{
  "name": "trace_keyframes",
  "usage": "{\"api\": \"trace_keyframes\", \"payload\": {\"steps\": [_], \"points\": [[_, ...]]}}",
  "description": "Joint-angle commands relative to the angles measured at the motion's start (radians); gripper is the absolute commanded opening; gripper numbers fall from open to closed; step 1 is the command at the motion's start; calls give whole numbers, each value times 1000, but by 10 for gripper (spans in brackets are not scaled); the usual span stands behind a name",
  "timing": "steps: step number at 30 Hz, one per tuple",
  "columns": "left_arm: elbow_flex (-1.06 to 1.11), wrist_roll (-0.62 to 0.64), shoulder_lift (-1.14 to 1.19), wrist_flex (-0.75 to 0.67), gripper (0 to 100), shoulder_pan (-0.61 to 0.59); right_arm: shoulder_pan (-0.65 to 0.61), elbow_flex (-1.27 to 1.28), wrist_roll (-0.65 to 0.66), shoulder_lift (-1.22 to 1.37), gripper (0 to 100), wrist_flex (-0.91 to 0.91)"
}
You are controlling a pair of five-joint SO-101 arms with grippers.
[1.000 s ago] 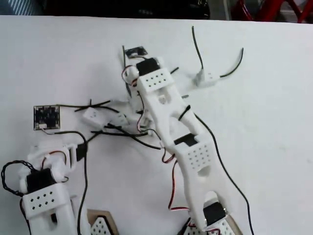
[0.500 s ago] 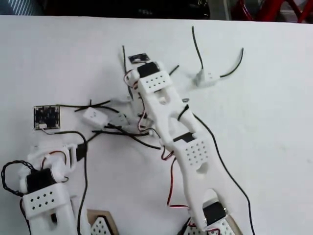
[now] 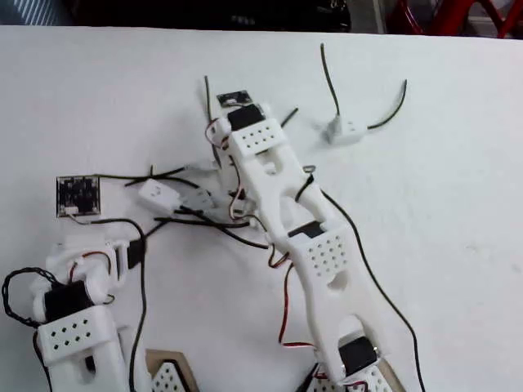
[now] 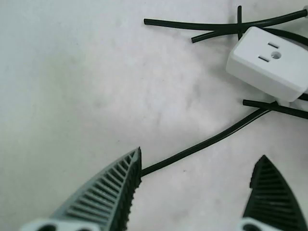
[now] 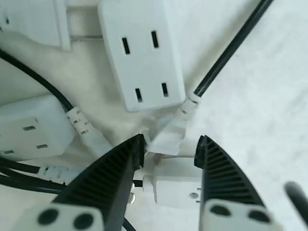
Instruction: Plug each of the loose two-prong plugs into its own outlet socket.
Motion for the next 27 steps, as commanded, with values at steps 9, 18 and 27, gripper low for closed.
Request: {"api": "trace_keyframes", "payload": {"steps": [9,18,27], "points": [[-3,6,-16,-21,351,-7,-10,-38,-11,64,170,-1],[-3,6,-16,-21,351,-7,-5,-38,2,-25,21,7],[-3,6,-16,-21,351,-7,117,-28,287,-160,18,30]]}}
